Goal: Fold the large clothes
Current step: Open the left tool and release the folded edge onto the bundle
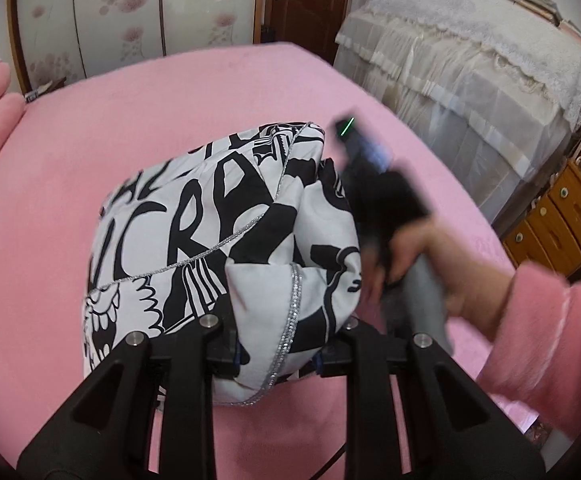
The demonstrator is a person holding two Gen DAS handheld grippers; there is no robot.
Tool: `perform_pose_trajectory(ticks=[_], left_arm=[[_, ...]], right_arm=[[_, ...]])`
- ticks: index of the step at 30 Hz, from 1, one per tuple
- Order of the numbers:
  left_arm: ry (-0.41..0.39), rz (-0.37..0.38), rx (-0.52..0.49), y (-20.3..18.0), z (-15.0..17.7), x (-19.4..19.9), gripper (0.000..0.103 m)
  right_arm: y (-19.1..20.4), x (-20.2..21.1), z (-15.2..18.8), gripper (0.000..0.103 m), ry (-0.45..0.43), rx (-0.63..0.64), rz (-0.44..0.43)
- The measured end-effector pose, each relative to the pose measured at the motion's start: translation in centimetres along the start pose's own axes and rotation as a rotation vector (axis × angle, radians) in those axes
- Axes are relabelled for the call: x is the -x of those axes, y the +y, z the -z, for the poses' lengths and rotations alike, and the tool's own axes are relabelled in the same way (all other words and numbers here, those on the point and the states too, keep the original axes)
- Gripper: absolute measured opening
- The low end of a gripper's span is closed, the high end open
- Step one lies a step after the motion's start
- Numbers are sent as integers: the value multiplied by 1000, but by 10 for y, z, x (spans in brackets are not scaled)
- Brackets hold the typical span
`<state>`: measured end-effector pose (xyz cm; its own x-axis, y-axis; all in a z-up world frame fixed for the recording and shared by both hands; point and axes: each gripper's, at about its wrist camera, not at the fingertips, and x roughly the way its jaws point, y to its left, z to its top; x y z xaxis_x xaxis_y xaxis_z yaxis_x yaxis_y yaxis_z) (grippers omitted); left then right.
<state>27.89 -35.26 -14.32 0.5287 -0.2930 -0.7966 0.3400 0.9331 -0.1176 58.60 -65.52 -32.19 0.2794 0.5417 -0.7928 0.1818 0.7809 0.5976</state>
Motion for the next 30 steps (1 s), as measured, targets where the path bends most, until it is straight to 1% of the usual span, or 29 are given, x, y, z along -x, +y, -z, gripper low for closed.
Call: perform_pose_trajectory(ticks=[1,2,3,5,7,8,10,12,13,14,15,16,17,19,20,21,22,23,24,25,26,28,29,30], left_arm=[[28,2,-6,-2,2,-8,18],[40,3,-11,-4,4,-14,18],[53,7,-10,-7,6,-21,18],[74,17,-9,-12,9,-38,19],[114,20,-14,-16,14,-60,19],[141,25,-10,-16,18,-71,20],[224,36,18,-14,28,-101,21],[263,42,33,-12,34,-117,22],[273,44,41,-11,36,-121,23],[275,40,39,-11,35,-121,24],[277,29,21,-12,32,-117,25],[283,26,7,-12,29,-114,27],[293,26,-9,-12,26,-110,28],[314,45,-5,-10,20,-99,29],[318,59,10,-8,18,-94,31],[323,85,51,0,14,-85,31],[326,113,93,7,12,-76,36],[327,135,125,14,11,-69,47],[313,168,182,24,9,-56,54],[296,178,219,32,8,-47,64],[271,186,258,41,6,-35,67],[245,181,301,58,4,-16,67],[238,161,311,67,2,-10,67],[223,113,324,80,1,-2,67]], right_arm=[[-6,12,-10,0,-44,-18,-9],[-12,21,-21,0,-62,-35,-19],[-18,26,-29,0,-61,-39,-13],[-25,34,-43,0,-50,-23,46],[-31,44,-47,0,-63,-20,73],[-36,50,-47,0,-66,-28,66],[-43,57,-48,0,-66,-40,62],[-41,62,-45,2,-37,-26,91],[-43,76,-33,2,-16,-12,103],[-43,87,-21,2,6,8,105],[-36,92,-19,3,20,21,102],[-37,96,-11,3,46,41,91],[-35,95,-1,6,69,50,76],[-39,96,17,24,137,50,29],[-40,88,36,42,157,49,14],[-31,82,41,50,164,51,5],[-25,80,53,50,163,59,-1],[-22,80,65,50,150,72,8],[-30,87,75,50,139,83,13],[-27,89,80,50,133,88,9],[-24,90,85,50,140,88,-12],[-12,89,99,50,165,70,-64],[-8,87,105,50,189,60,-72],[1,79,112,50,212,57,-65]])
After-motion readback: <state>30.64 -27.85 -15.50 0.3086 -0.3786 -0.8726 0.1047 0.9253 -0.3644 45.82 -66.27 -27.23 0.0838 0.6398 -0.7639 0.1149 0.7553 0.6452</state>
